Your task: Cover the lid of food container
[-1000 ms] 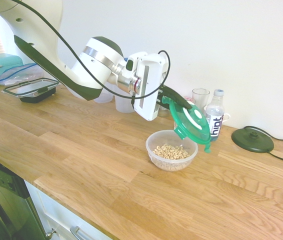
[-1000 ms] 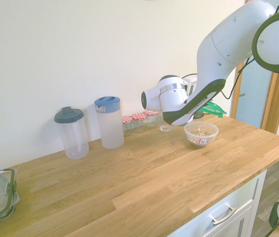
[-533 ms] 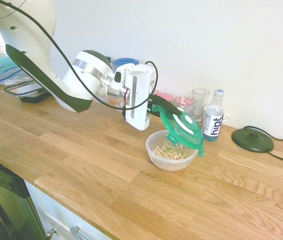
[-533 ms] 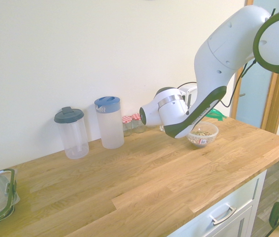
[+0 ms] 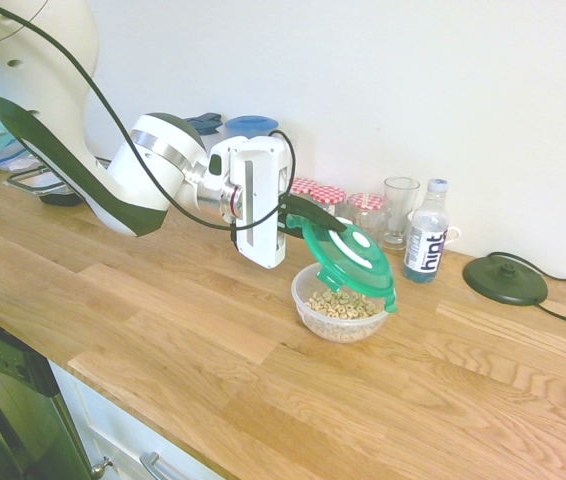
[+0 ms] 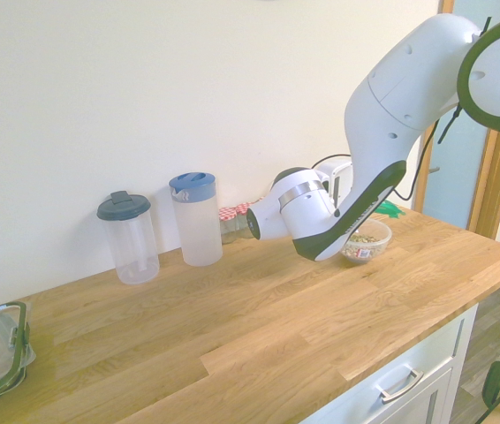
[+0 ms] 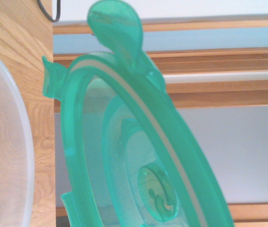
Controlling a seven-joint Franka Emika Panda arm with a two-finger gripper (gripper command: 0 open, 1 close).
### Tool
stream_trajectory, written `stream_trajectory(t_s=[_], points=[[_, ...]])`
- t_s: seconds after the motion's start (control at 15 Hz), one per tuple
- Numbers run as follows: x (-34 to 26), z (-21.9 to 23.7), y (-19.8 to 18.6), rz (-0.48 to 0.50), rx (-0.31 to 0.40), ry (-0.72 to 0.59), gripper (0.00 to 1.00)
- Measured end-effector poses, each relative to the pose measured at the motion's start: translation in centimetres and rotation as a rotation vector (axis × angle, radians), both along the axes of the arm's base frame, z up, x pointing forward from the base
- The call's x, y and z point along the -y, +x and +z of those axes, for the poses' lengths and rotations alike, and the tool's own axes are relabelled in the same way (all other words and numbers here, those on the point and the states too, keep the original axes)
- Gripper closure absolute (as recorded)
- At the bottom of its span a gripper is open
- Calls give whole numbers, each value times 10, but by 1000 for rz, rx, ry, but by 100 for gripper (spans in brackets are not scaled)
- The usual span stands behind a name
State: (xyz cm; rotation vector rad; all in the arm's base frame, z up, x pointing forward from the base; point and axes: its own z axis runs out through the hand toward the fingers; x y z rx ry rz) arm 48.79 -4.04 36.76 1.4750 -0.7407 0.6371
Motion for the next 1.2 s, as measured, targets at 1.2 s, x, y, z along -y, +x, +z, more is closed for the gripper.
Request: stream_trajectory(t_s=[1.2], points=[[9, -22, 8, 20, -11, 7, 100]])
